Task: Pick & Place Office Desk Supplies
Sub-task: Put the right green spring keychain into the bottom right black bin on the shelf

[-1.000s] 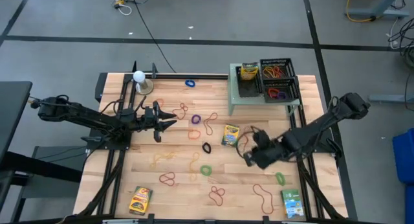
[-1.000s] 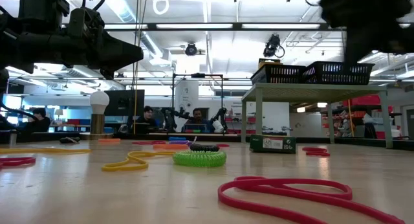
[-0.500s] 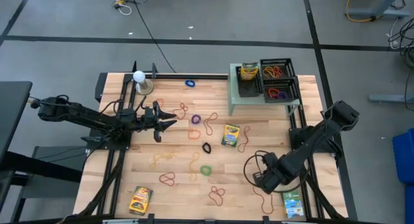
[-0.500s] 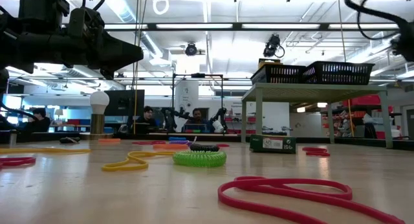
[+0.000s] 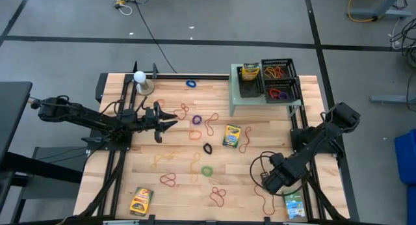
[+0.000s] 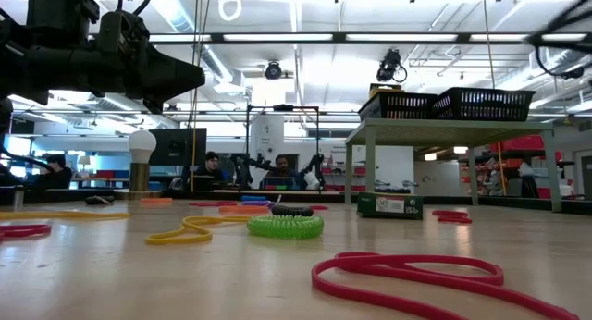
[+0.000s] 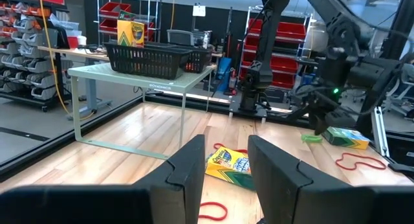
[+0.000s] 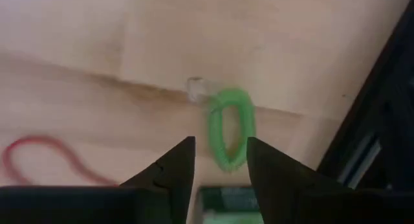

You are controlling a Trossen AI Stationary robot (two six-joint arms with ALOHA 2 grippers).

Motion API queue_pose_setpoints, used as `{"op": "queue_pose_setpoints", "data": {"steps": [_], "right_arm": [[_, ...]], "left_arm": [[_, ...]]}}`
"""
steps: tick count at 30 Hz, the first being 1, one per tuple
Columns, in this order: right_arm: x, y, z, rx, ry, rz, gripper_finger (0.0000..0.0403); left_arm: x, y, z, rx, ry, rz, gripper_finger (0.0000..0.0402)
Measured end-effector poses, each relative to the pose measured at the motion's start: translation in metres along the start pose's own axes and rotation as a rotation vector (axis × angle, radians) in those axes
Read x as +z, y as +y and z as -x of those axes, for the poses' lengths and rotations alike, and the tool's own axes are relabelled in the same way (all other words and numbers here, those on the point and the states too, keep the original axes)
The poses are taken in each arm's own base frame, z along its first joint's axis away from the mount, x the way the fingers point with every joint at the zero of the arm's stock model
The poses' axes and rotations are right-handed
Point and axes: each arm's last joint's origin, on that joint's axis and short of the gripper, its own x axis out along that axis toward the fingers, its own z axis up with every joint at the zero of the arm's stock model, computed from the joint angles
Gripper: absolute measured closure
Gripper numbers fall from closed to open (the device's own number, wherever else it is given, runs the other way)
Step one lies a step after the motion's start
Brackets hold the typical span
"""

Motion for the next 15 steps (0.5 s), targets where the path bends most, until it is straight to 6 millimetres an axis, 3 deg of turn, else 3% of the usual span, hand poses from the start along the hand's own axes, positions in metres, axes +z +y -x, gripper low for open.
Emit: {"op": "queue_pose_setpoints", "data": {"steps": [7, 11, 15], "right_arm": [[-0.002, -0.006, -0.032, 0.104, 0.045, 0.009, 0.0266], [-0.001, -0.007, -0.035, 0.107, 0.044, 0.023, 0.0277], [-0.001, -0.006, -0.035, 0.126, 0.022, 0.048, 0.0316]], "left_arm": [[0.000, 0.000, 0.000, 0.000, 0.000, 0.000, 0.0277], [0.000, 0.000, 0.000, 0.000, 0.000, 0.000, 0.0277], [0.000, 0.000, 0.000, 0.000, 0.000, 0.000, 0.0277]]}}
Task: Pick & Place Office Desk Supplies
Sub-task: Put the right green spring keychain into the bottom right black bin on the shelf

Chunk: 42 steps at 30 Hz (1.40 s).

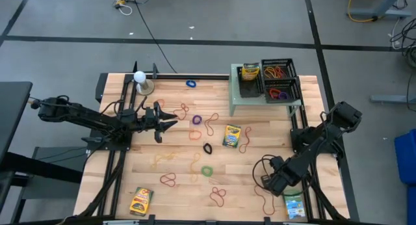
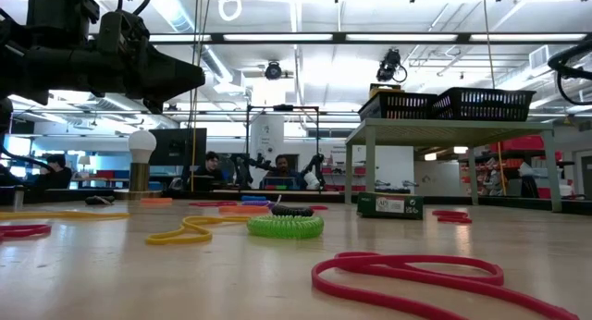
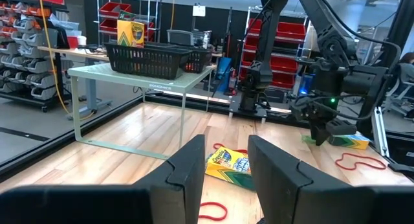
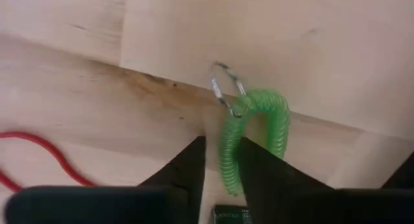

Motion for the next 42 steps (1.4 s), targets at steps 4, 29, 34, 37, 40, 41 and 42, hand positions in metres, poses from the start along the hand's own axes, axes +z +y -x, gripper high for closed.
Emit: {"op": "queue_pose_setpoints", "data": {"steps": [4, 29, 34, 37, 40, 41, 42], "right_arm": [[0.001, 0.001, 0.001, 0.015, -0.020, 0.032, 0.0368], [0.071, 0.072, 0.040, 0.109, -0.293, 0.375, 0.0383], [0.083, 0.082, 0.030, 0.106, -0.298, 0.423, 0.0383], [0.086, 0.085, 0.029, 0.126, -0.302, 0.432, 0.0382], [0.086, 0.085, 0.030, 0.126, -0.300, 0.432, 0.0368], [0.086, 0.085, 0.030, 0.125, -0.299, 0.432, 0.0359], [0.086, 0.085, 0.030, 0.125, -0.299, 0.433, 0.0348]], "left_arm": [[0.000, 0.000, 0.000, -0.001, 0.000, 0.000, 0.0277], [0.000, 0.000, 0.000, 0.000, 0.000, 0.000, 0.0277], [0.000, 0.000, 0.000, 0.000, 0.000, 0.000, 0.0277], [0.000, 0.000, 0.000, 0.000, 0.000, 0.000, 0.0277], [0.000, 0.000, 0.000, -0.001, 0.000, 0.000, 0.0277], [0.000, 0.000, 0.000, -0.001, 0.000, 0.000, 0.0277], [0.000, 0.000, 0.000, -0.001, 0.000, 0.000, 0.0277]]}}
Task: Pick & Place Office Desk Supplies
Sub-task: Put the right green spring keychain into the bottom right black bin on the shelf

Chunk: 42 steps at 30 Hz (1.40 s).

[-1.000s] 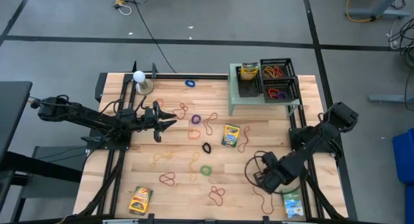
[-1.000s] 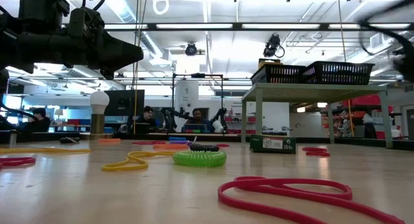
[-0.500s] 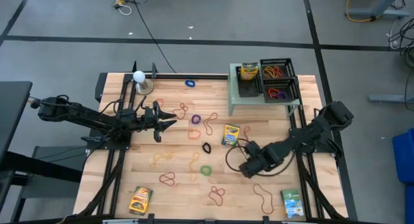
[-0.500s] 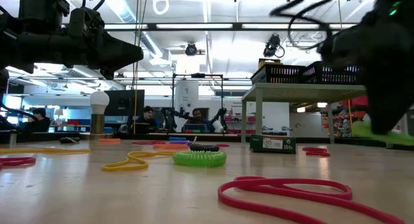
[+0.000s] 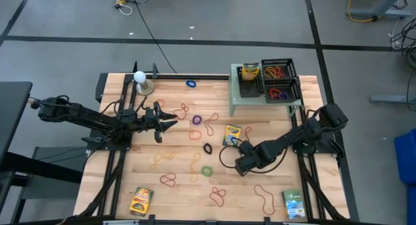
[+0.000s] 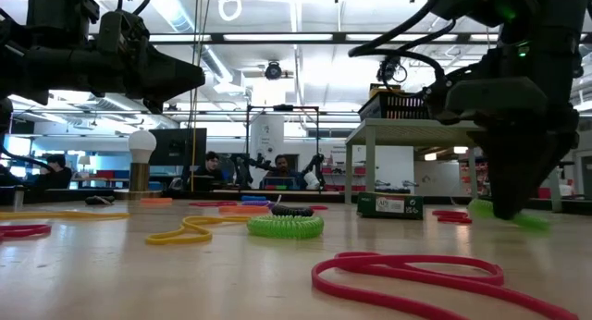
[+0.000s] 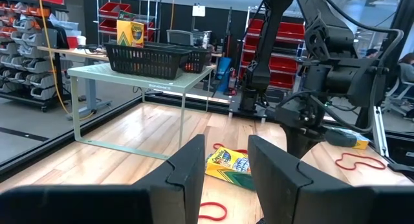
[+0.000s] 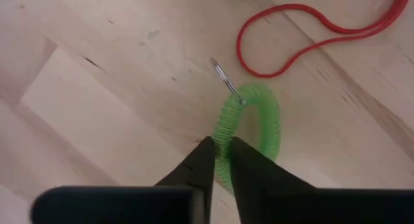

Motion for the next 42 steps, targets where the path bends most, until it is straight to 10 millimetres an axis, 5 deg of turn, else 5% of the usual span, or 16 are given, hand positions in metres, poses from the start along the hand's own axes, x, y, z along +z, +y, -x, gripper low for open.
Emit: {"op": "queue_pose_setpoints", "data": {"steps": [10, 18, 21, 27, 34, 42], "right_arm": [[0.000, -0.009, 0.007, -0.057, 0.025, 0.002, 0.0223], [0.003, -0.016, 0.024, -0.051, -0.014, 0.017, 0.0175], [0.002, -0.017, 0.027, -0.048, -0.078, 0.034, 0.0172], [-0.006, -0.040, 0.003, 0.059, -0.071, -0.026, 0.0177], [-0.009, -0.050, 0.019, 0.124, -0.121, -0.047, 0.0182], [-0.011, -0.059, -0.004, 0.064, -0.059, 0.016, 0.0241]], "left_arm": [[0.000, 0.000, 0.000, 0.001, 0.000, 0.000, 0.0277], [0.000, 0.000, 0.000, 0.000, 0.000, 0.000, 0.0277], [0.000, 0.000, 0.000, 0.000, 0.000, 0.000, 0.0277], [0.000, 0.000, 0.000, 0.000, 0.000, 0.000, 0.0277], [0.000, 0.000, 0.000, 0.000, 0.000, 0.000, 0.0277], [0.000, 0.000, 0.000, 0.000, 0.000, 0.000, 0.0277]]}}
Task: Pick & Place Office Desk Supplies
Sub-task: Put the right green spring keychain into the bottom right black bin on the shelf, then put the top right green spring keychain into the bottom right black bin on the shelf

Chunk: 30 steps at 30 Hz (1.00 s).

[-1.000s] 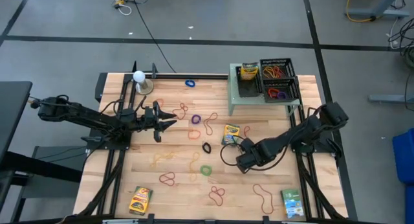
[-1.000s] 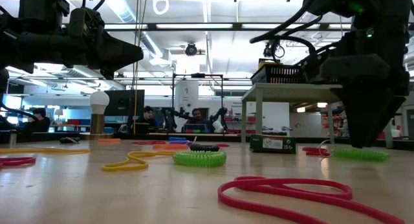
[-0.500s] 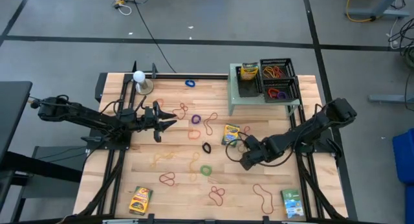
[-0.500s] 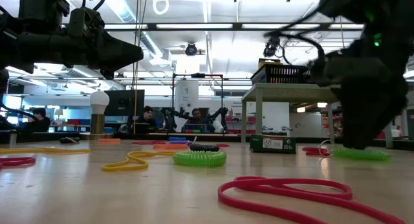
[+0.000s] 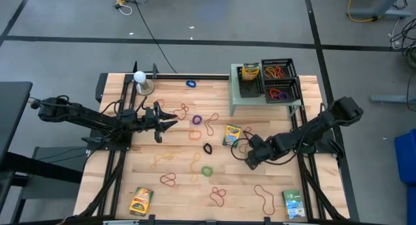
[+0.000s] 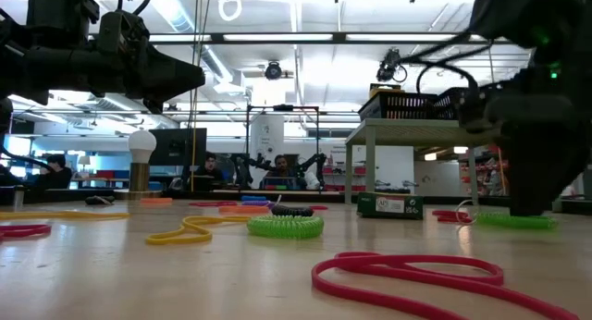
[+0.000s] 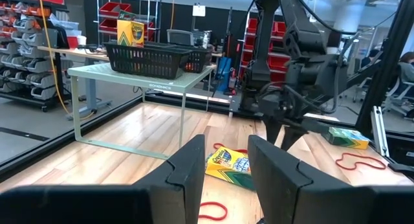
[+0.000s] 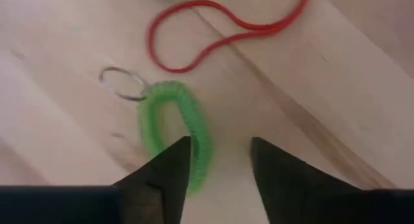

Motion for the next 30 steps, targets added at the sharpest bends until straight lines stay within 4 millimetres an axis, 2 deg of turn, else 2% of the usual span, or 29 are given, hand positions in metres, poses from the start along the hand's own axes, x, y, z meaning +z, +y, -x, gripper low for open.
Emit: {"op": "queue_pose_setpoints", "data": {"steps": [12, 17, 24, 27, 30], "right_arm": [[0.010, 0.011, 0.001, 0.116, -0.058, 0.080, 0.0395], [0.025, 0.019, 0.017, 0.127, -0.075, 0.102, 0.0392], [0.056, 0.029, 0.072, 0.095, -0.114, 0.116, 0.0390], [0.056, 0.027, 0.069, 0.078, -0.072, 0.156, 0.0370], [0.050, 0.025, 0.048, 0.096, -0.010, 0.245, 0.0338]], "left_arm": [[0.000, 0.000, 0.000, 0.000, 0.000, 0.000, 0.0277], [0.000, 0.000, 0.000, 0.000, 0.000, 0.000, 0.0277], [0.000, 0.000, 0.000, 0.000, 0.000, 0.000, 0.0277], [0.000, 0.000, 0.000, 0.000, 0.000, 0.000, 0.0277], [0.000, 0.000, 0.000, 0.000, 0.000, 0.000, 0.0277]]}}
